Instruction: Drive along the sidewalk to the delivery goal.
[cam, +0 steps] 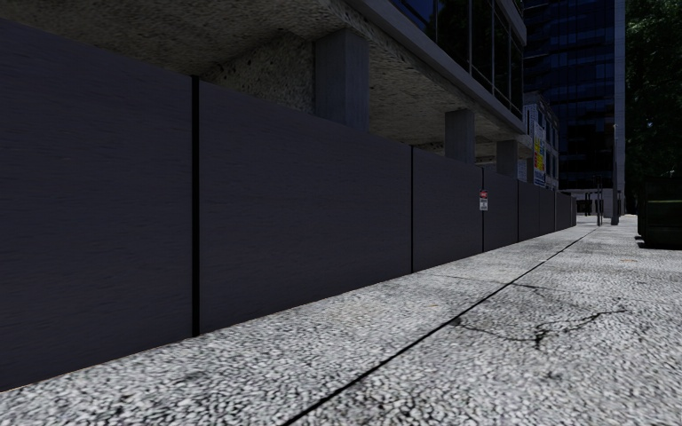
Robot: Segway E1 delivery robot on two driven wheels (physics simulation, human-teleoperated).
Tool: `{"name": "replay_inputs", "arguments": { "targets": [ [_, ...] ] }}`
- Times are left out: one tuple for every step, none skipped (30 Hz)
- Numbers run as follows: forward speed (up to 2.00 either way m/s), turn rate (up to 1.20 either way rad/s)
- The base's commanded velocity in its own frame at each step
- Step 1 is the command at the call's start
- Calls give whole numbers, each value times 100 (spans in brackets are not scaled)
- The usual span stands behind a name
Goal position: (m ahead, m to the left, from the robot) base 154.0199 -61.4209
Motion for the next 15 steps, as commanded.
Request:
{"name": "replay_inputs", "arguments": {
  "targets": [
    [0,0],
    [0,0],
    [0,0],
    [0,0],
    [0,0],
    [0,0],
    [0,0],
    [0,0],
    [0,0],
    [0,0],
    [0,0],
    [0,0],
    [0,0],
    [0,0],
    [0,0]
  ]
}}
